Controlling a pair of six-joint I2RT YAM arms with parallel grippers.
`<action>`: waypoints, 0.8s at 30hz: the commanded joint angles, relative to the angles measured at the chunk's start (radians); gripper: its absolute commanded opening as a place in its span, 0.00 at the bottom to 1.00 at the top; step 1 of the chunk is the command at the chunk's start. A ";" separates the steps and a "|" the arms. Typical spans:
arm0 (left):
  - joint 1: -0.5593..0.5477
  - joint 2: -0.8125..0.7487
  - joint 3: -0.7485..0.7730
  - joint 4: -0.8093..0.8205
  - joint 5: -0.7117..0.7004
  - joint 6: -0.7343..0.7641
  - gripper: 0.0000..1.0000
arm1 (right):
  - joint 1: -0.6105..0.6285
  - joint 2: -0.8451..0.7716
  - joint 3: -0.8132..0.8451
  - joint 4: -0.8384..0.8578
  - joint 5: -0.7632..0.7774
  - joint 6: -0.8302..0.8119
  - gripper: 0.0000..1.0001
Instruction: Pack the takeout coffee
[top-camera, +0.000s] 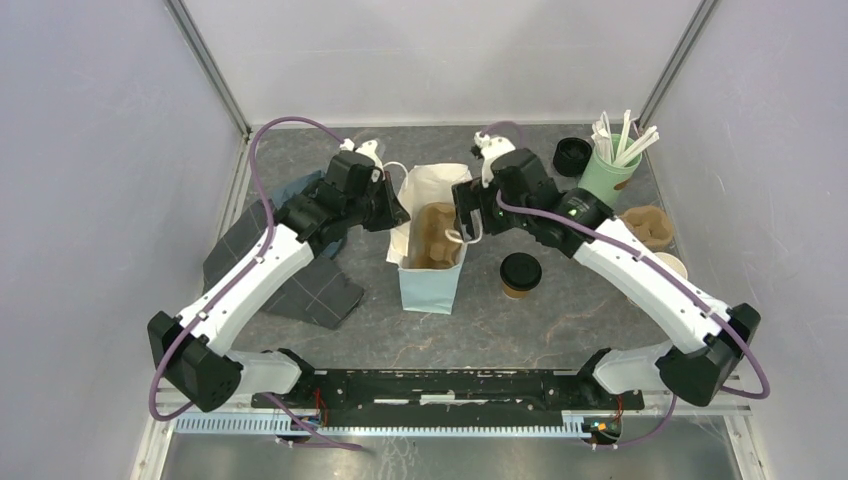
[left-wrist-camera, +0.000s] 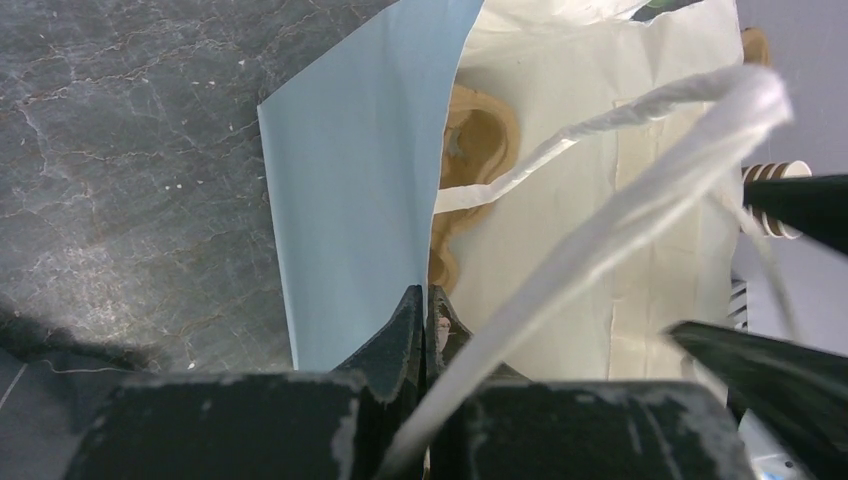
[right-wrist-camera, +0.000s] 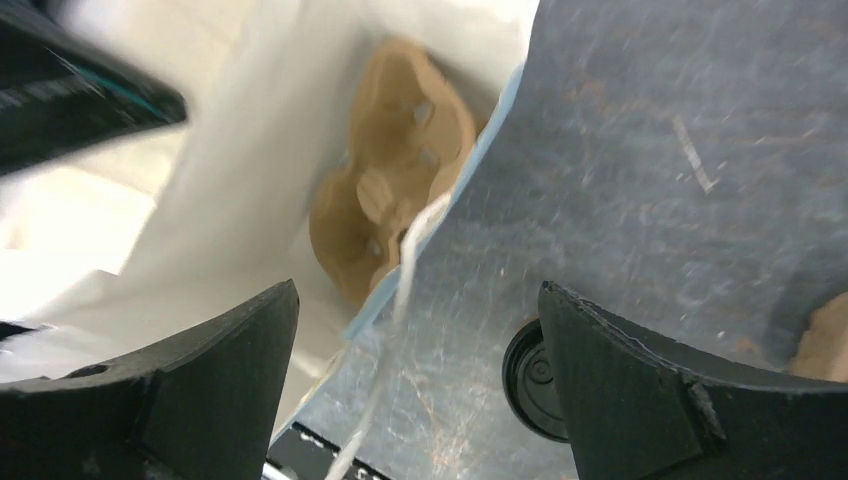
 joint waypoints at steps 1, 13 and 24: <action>0.001 0.019 0.057 0.001 0.001 -0.051 0.02 | 0.006 -0.037 -0.136 0.183 -0.082 0.065 0.94; 0.000 0.018 0.103 -0.012 0.002 -0.091 0.02 | 0.006 0.027 -0.054 0.184 -0.013 0.127 0.24; 0.001 0.037 0.357 -0.144 -0.036 -0.121 0.02 | 0.005 0.038 0.253 0.124 -0.030 0.176 0.02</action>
